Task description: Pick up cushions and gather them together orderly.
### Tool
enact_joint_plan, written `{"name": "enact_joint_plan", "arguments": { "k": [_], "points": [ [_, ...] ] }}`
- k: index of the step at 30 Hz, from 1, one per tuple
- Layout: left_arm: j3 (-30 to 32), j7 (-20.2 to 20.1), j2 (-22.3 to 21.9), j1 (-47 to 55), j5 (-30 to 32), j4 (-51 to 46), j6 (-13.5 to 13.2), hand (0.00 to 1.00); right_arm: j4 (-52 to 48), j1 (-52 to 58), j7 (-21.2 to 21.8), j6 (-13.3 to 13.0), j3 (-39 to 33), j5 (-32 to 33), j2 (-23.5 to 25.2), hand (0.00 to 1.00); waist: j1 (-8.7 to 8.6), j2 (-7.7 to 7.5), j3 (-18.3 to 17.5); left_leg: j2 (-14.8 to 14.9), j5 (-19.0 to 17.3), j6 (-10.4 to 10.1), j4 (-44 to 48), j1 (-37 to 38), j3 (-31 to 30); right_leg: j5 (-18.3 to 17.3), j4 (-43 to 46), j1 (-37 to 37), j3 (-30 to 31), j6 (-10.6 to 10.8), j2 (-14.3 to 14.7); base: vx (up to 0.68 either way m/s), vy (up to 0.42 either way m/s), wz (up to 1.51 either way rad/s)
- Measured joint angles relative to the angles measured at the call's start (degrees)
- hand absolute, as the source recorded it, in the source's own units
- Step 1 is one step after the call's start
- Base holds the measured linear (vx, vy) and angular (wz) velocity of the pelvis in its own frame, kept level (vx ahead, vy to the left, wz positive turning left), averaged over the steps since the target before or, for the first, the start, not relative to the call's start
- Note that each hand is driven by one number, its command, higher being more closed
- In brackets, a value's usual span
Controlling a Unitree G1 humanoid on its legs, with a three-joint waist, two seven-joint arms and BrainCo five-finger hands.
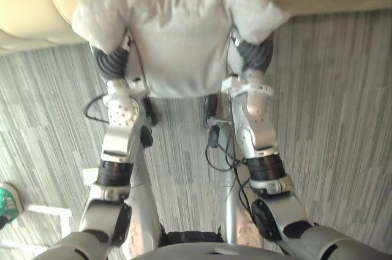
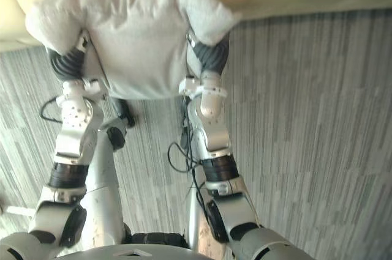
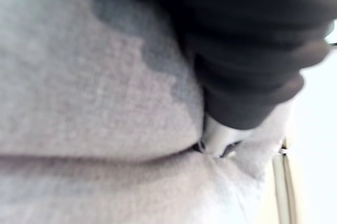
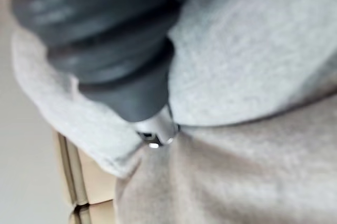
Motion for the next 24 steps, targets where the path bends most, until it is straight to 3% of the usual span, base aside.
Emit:
{"name": "enact_joint_plan", "arguments": {
  "k": [5, 10, 13, 17, 24],
  "points": [
    [-3.5, -5.0, -1.1, 13.0, 1.1, -3.9, 0.0, 1.0, -4.5, 17.5, 4.9, -0.1, 1.3, 0.0, -0.1, 1.0, 0.85, -0.01, -1.0, 0.3, -3.7, -0.8, -1.4, 18.0, -0.4, -2.1, -4.9, 20.2, -1.1, 0.8, 0.5, 0.19, 0.016, 0.0],
    [-5.1, -9.7, -1.2, 26.9, 1.3, -7.7, 0.0, 1.0, -7.2, 31.8, 9.6, -0.1, 3.5, 0.1, -0.4, 1.0, 1.25, -0.05, -7.5, -1.8, -4.7, -1.1, -8.3, 32.8, 1.6, -2.1, -13.7, 35.6, -1.1, 1.7, -0.3, 0.17, 0.053, 0.07],
    [-5.1, -12.6, -1.2, 32.8, 1.1, -8.9, 0.0, 1.0, -7.2, 37.0, 12.3, 0.7, 4.0, 0.0, -0.4, 1.0, 1.46, -0.05, -12.3, -2.5, -4.6, -1.1, -12.6, 39.2, 3.2, -0.3, -20.3, 42.5, -0.9, 2.3, -0.3, 0.2, 0.05, -0.08],
    [-5.0, -14.7, -1.7, 36.4, 0.2, -8.9, 0.0, 1.0, -7.2, 39.0, 13.4, 1.3, 3.6, -0.1, -0.3, 1.0, 1.28, -0.08, -15.6, -3.5, -4.5, -1.2, -16.6, 45.4, 4.9, 2.5, -28.1, 49.8, 0.0, 3.0, -0.3, 0.14, 0.051, -0.1],
    [-5.0, -16.0, -1.8, 38.4, -1.1, -8.9, 0.0, 1.0, -7.1, 39.0, 14.2, 2.2, 2.8, -0.2, -0.2, 1.0, 0.77, -0.67, -18.2, -5.4, -4.5, -1.0, -19.7, 50.7, 6.4, 5.7, -35.2, 55.8, 2.4, 3.3, -0.7, 0.06, 0.051, -0.14]
  ]
}}
